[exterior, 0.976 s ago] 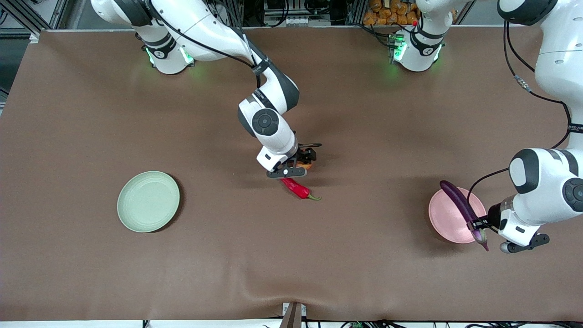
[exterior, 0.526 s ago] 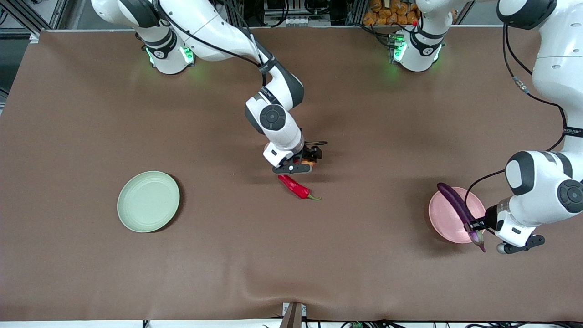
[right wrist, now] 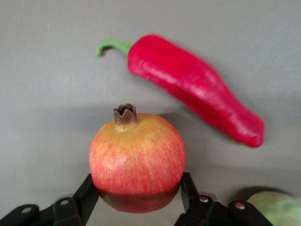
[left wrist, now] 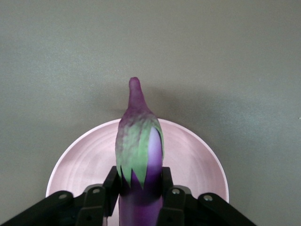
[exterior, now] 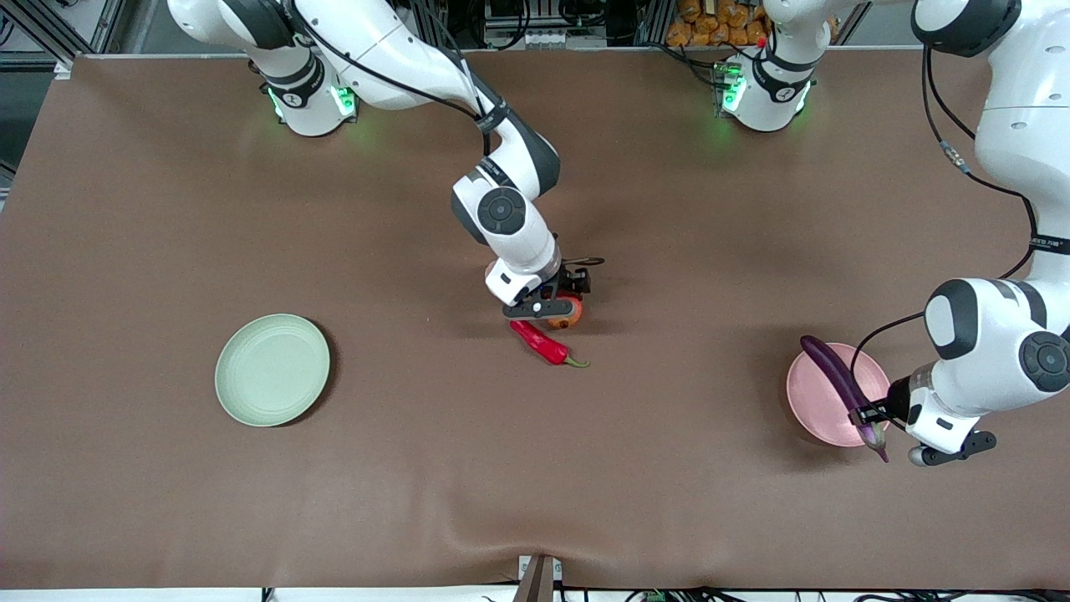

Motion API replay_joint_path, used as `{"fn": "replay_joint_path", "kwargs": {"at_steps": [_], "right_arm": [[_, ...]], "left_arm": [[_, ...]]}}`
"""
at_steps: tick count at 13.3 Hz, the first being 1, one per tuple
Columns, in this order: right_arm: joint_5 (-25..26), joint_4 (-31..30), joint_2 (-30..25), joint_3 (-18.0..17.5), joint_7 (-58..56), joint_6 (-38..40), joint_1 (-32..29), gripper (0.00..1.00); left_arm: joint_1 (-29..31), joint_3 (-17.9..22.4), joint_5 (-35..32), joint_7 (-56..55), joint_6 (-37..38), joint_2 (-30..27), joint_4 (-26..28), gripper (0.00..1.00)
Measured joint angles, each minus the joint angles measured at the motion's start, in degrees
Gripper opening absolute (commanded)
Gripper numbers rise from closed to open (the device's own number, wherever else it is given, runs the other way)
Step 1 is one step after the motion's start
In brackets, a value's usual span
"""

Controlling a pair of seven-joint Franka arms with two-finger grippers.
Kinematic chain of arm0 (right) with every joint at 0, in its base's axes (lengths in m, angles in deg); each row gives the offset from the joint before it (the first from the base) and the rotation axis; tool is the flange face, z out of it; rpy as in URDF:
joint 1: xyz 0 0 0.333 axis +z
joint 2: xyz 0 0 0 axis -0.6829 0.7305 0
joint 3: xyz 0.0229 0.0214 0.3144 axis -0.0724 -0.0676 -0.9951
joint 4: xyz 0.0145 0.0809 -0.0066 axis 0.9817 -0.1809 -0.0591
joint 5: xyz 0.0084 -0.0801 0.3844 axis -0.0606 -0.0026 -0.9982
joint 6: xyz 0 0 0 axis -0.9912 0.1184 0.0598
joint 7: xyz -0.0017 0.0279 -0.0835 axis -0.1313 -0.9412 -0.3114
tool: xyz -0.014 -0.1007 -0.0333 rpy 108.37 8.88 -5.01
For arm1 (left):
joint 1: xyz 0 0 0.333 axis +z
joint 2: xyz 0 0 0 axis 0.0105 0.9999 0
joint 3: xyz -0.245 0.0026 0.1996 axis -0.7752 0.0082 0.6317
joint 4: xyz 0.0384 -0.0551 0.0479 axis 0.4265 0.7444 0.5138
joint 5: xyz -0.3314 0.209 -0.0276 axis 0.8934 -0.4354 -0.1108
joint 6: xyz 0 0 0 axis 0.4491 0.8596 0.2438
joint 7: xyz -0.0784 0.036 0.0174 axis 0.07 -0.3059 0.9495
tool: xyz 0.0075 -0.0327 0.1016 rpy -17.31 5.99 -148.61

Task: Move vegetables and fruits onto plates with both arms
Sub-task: 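Carry the apple toward the green plate while the left gripper releases the eggplant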

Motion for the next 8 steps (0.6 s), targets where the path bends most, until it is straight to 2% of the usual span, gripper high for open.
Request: {"fn": "replay_joint_path", "kwargs": {"at_steps": [4, 8], "right_arm": [[0.0, 1.4, -1.1, 0.4, 0.0, 3.2, -3.7, 0.61], [0.0, 1.9, -6.0, 0.6, -0.4, 11.2, -10.4, 0.62]], "left_arm": [[0.0, 0.0, 0.0, 0.0, -0.3, 0.1, -0.1, 1.00], [-0.3, -0.8, 0.0, -0.1, -0.7, -0.3, -1.1, 1.00]]}}
